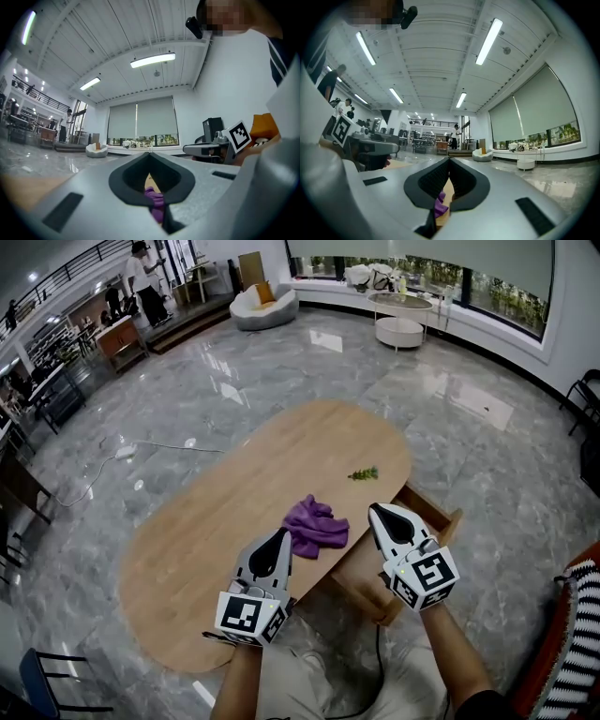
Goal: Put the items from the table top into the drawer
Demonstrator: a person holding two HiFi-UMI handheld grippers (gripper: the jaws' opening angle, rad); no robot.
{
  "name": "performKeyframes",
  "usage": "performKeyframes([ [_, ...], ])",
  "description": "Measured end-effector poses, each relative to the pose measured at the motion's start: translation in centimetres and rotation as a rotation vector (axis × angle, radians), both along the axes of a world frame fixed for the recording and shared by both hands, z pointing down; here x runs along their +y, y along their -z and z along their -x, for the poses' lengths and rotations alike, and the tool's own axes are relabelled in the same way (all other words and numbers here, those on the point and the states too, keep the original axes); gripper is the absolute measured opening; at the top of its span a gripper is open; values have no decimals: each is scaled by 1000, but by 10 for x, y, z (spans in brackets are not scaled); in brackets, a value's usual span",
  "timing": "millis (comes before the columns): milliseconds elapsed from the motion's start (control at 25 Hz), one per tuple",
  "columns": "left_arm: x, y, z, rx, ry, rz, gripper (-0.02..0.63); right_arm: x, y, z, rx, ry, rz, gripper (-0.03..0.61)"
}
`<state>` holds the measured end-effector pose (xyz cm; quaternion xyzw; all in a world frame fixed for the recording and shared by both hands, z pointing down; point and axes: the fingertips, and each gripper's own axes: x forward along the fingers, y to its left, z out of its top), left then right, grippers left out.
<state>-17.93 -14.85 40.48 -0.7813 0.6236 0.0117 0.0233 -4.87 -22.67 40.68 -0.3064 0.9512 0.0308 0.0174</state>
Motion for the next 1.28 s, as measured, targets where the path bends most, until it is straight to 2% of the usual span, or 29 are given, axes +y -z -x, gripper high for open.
performKeyframes([
  [320, -3, -21, -12, -26, -16, 10, 0, 2, -13, -13, 0, -8, -18, 14],
  [880, -30, -54, -14, -73, -34, 103, 3, 4, -23, -16, 8, -11, -20, 14],
  [960, -35, -61, -13, -73, -35, 125, 33, 4, -24, -17, 11, -18, -17, 14],
  [1080, -43, -70, -12, -69, -38, 156, 137, 5, -25, -18, 12, -27, -15, 14],
  [1280, -55, -87, -8, -133, -14, 203, 209, 5, -29, -22, 24, -38, -17, 14],
])
